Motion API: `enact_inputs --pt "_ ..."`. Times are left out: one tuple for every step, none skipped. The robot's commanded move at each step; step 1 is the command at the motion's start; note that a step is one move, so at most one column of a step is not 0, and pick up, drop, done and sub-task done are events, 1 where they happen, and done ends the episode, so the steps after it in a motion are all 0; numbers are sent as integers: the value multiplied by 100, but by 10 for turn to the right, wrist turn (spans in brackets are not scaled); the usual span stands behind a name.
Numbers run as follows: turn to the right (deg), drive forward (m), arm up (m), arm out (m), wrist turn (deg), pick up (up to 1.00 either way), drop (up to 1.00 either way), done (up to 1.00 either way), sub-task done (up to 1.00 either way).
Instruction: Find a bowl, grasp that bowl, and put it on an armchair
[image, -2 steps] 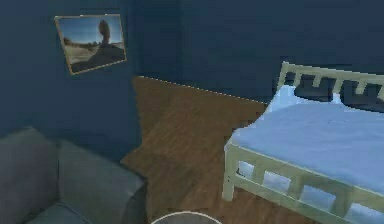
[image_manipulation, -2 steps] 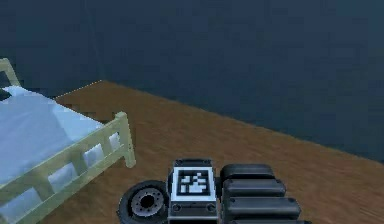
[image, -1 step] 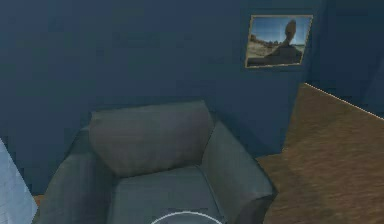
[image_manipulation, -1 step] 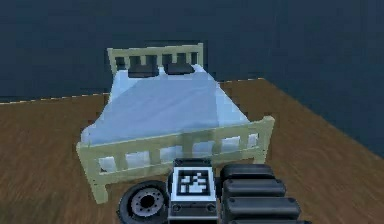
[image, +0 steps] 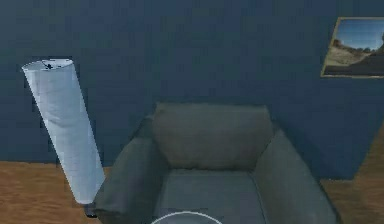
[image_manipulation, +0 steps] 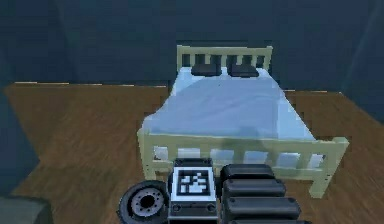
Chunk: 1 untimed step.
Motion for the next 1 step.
enact_inputs --pt "-30 0 0 0 0 0 0 0 0"
